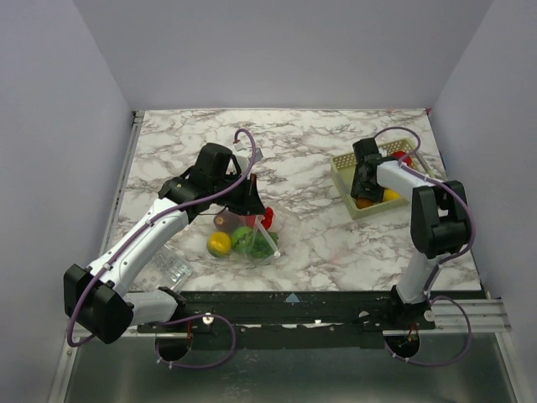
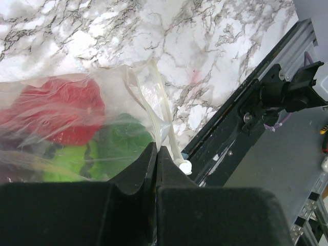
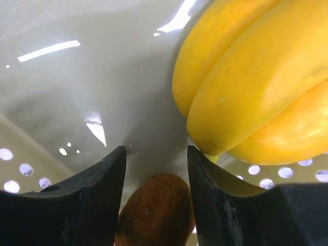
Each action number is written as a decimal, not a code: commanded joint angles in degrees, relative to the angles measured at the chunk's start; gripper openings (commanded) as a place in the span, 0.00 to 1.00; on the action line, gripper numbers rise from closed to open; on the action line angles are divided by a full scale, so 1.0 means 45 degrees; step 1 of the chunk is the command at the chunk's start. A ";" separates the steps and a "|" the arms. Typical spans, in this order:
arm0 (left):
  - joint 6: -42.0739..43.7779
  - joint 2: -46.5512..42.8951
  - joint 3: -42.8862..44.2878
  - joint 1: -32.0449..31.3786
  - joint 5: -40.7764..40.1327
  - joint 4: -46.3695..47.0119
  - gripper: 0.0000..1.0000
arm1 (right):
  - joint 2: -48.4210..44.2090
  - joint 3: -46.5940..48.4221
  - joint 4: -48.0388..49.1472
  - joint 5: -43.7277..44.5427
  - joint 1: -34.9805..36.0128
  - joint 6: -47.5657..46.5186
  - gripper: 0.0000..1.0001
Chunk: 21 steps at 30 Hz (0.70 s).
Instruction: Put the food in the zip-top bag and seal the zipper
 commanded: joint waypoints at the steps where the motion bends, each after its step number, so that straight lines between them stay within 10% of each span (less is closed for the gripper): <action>1: -0.0040 -0.0084 -0.0058 0.0049 0.0467 0.0297 0.00 | -0.0476 0.0379 -0.0423 0.0559 -0.0116 -0.0190 0.51; 14: -0.0032 -0.0046 -0.0058 0.0052 0.0425 0.0283 0.00 | -0.3515 -0.0525 0.1642 -0.1405 -0.0107 0.0021 0.11; 21: -0.0060 -0.0047 -0.0078 0.0059 0.0554 0.0312 0.00 | -0.3695 -0.0431 0.1214 -0.1518 -0.0107 0.0001 0.20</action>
